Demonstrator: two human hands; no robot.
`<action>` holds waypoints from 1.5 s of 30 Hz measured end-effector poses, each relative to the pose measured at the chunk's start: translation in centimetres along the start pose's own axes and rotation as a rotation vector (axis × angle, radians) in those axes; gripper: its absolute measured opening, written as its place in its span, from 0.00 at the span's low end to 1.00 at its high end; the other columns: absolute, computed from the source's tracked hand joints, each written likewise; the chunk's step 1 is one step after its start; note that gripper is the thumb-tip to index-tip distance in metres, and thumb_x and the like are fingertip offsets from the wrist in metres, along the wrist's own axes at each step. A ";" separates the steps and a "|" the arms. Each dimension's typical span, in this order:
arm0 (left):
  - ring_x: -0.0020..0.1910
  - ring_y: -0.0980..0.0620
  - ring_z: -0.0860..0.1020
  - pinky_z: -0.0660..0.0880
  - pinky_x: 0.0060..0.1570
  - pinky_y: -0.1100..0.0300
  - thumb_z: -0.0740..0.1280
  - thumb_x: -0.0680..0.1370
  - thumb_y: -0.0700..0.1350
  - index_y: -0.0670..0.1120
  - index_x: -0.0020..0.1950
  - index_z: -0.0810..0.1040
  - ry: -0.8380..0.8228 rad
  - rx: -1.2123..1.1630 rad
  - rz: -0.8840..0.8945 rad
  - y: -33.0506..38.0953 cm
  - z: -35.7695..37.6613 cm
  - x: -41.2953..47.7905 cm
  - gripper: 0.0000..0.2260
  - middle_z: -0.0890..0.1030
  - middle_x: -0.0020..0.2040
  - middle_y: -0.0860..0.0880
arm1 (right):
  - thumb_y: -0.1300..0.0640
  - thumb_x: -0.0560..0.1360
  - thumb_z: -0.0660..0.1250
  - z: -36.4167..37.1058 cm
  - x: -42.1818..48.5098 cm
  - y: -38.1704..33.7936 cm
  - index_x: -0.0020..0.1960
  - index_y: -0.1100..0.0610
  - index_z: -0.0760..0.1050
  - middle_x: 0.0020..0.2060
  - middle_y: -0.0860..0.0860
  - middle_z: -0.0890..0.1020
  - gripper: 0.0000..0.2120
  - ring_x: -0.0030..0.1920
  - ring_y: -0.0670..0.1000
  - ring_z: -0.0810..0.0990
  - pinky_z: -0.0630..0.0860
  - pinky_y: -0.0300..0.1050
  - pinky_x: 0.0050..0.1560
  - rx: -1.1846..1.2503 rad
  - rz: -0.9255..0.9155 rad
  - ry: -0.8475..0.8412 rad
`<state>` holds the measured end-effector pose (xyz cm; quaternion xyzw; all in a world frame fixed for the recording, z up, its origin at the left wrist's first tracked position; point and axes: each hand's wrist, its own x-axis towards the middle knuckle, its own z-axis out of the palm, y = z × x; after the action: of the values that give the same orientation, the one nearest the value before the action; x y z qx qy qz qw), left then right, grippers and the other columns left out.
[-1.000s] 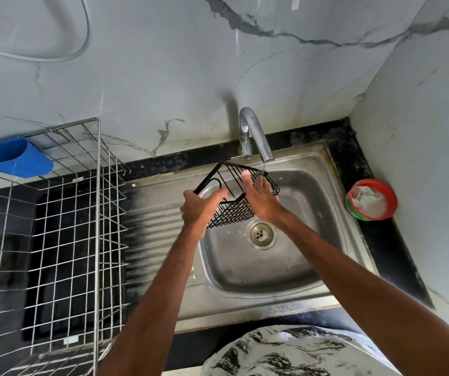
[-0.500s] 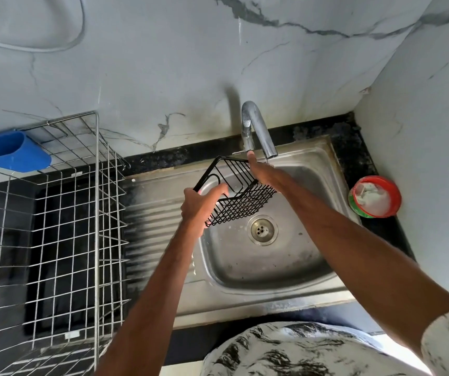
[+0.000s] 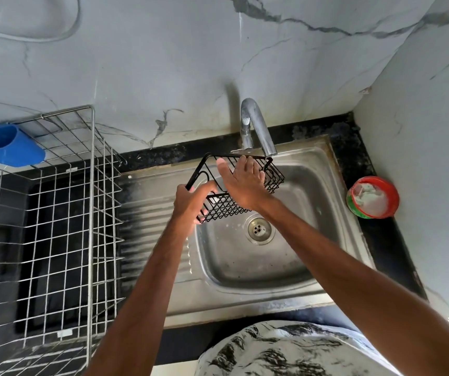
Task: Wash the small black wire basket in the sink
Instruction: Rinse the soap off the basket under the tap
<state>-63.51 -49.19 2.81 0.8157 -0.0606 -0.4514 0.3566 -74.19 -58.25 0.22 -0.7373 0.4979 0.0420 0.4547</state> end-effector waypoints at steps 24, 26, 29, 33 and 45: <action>0.51 0.43 0.84 0.83 0.52 0.37 0.77 0.54 0.55 0.45 0.63 0.74 -0.036 -0.107 -0.046 -1.2 -0.2 0.3 0.39 0.81 0.57 0.41 | 0.29 0.79 0.36 -1.2 2.5 3.5 0.82 0.58 0.39 0.80 0.66 0.43 0.43 0.80 0.67 0.40 0.39 0.64 0.76 -0.105 0.129 0.033; 0.49 0.45 0.83 0.83 0.53 0.37 0.77 0.59 0.54 0.44 0.65 0.72 -0.014 -0.128 -0.046 -1.1 0.1 -0.2 0.37 0.79 0.56 0.43 | 0.30 0.80 0.38 -0.1 0.7 1.6 0.82 0.60 0.38 0.80 0.66 0.41 0.42 0.80 0.65 0.37 0.36 0.62 0.76 -0.096 0.007 0.010; 0.49 0.47 0.79 0.83 0.55 0.40 0.76 0.70 0.49 0.44 0.66 0.69 0.026 -0.175 -0.071 -1.8 0.0 0.0 0.28 0.75 0.53 0.46 | 0.30 0.80 0.37 0.4 0.6 1.2 0.81 0.62 0.37 0.80 0.63 0.40 0.43 0.80 0.61 0.36 0.35 0.60 0.77 -0.108 -0.075 -0.004; 0.46 0.51 0.75 0.82 0.51 0.46 0.75 0.73 0.46 0.44 0.64 0.67 0.014 -0.179 -0.050 -2.6 -0.9 0.2 0.25 0.72 0.50 0.48 | 0.27 0.77 0.36 -1.2 3.3 3.4 0.82 0.61 0.40 0.81 0.61 0.44 0.47 0.81 0.61 0.43 0.41 0.64 0.77 -0.164 0.025 0.037; 0.54 0.38 0.82 0.79 0.55 0.40 0.72 0.76 0.46 0.42 0.68 0.73 -0.156 -0.354 -0.171 -5.0 -2.7 1.0 0.22 0.78 0.62 0.36 | 0.38 0.65 0.79 -6.3 6.0 7.8 0.59 0.65 0.76 0.52 0.59 0.82 0.37 0.58 0.59 0.82 0.83 0.53 0.49 0.240 0.198 -0.044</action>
<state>-61.98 -44.50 -0.16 0.7052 0.0617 -0.5453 0.4489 -79.70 -67.68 -4.12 -0.6239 0.5594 0.0428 0.5440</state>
